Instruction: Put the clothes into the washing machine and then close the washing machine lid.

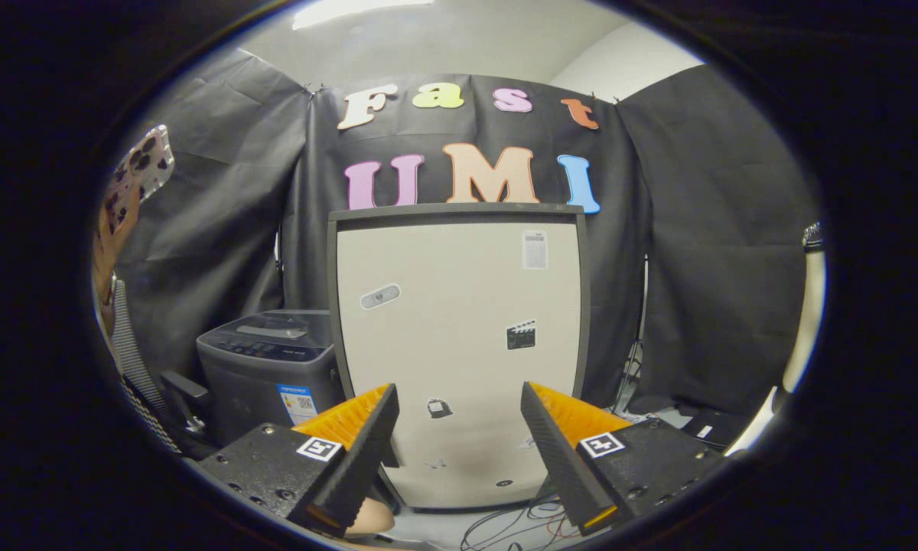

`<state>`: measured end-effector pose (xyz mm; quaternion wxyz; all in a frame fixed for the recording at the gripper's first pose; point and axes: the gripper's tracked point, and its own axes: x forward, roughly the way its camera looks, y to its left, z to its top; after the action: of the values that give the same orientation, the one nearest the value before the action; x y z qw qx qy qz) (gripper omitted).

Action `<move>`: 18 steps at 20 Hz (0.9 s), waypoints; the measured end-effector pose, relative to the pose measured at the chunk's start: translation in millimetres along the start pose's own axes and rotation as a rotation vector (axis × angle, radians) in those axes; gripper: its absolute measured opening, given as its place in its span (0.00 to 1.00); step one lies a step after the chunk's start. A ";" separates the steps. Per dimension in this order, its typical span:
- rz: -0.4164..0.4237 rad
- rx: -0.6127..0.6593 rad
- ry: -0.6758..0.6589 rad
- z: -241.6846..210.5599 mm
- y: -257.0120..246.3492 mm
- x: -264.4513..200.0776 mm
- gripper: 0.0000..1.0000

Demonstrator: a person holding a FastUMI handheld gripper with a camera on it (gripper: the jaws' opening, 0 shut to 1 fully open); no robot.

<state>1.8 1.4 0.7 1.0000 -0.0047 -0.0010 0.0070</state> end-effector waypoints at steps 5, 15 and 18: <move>-0.008 0.002 0.002 -0.4 -1.1 -0.1 0.97; -0.010 0.009 0.002 -0.7 -1.9 0.2 0.97; -0.010 0.006 0.002 -0.9 -1.5 0.1 0.97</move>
<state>2.0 -0.1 -0.2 1.0000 -0.0016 0.0000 0.0022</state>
